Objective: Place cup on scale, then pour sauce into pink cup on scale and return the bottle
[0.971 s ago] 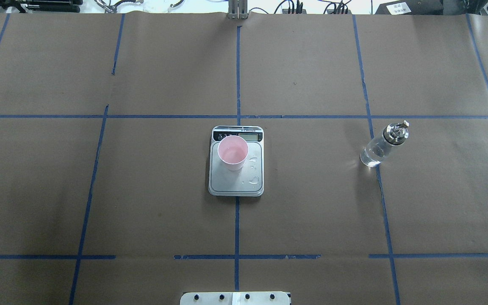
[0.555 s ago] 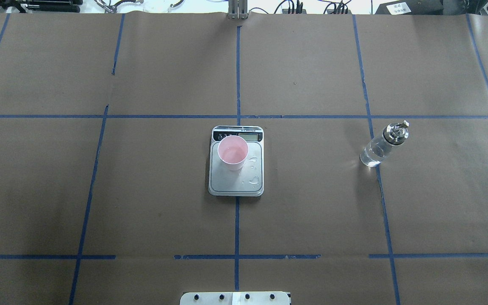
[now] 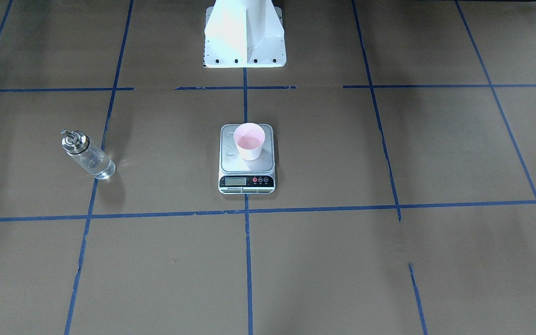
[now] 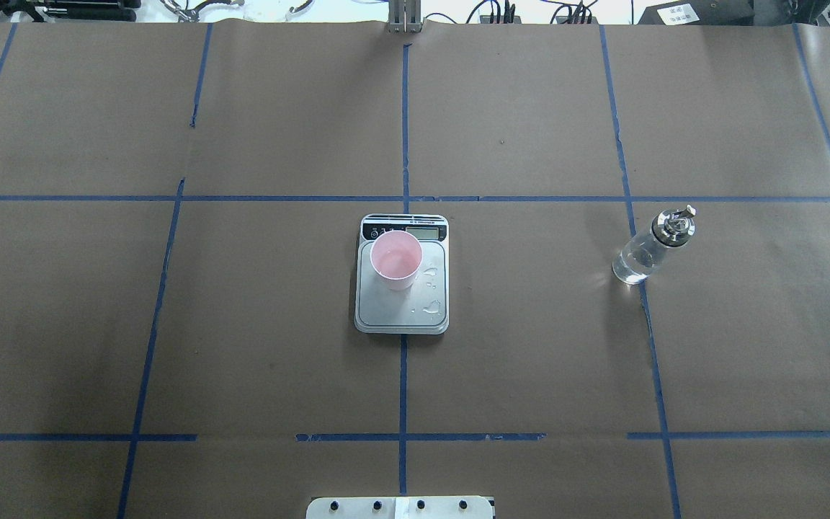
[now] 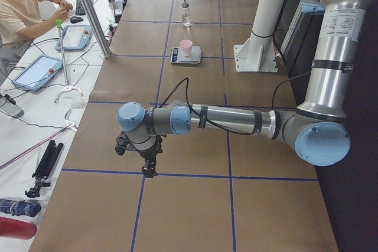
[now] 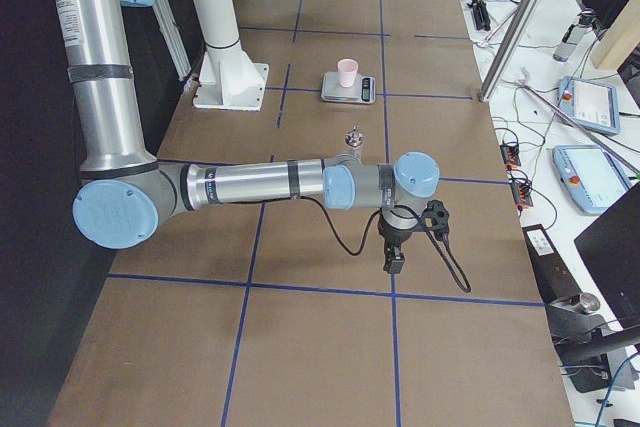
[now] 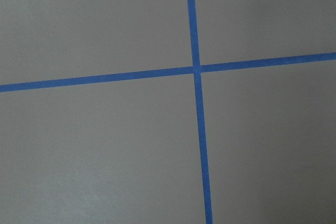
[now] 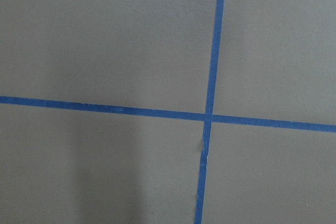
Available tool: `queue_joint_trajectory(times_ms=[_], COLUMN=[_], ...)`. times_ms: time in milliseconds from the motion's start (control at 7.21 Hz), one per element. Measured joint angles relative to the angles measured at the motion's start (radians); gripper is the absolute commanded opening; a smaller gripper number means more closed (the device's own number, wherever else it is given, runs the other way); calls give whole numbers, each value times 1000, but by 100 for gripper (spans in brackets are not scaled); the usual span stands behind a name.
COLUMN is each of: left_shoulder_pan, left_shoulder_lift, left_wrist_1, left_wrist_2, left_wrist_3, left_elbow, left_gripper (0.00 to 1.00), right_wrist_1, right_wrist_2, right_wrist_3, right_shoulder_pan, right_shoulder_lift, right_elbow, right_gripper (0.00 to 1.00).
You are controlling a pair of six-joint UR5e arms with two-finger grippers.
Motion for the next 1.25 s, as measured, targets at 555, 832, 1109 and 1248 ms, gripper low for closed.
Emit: queue_joint_trajectory(times_ms=[555, 832, 1109, 1248], left_shoulder_pan=[0, 0, 0, 0], left_shoulder_lift=[-7, -7, -7, -7], left_wrist_1=[-3, -6, -8, -8], left_wrist_2=[3, 1, -1, -2], left_wrist_3=[-2, -6, -7, -8], left_elbow=[2, 5, 9, 10], left_gripper=[100, 100, 100, 100], right_wrist_1=[3, 4, -3, -5], right_wrist_2=[9, 11, 13, 15], right_wrist_3=[-3, -8, -63, -88], right_shoulder_pan=[1, 1, 2, 3], right_shoulder_lift=[-4, -1, -2, -9], right_elbow=[-12, -11, -12, -15], right_gripper=[100, 100, 100, 100])
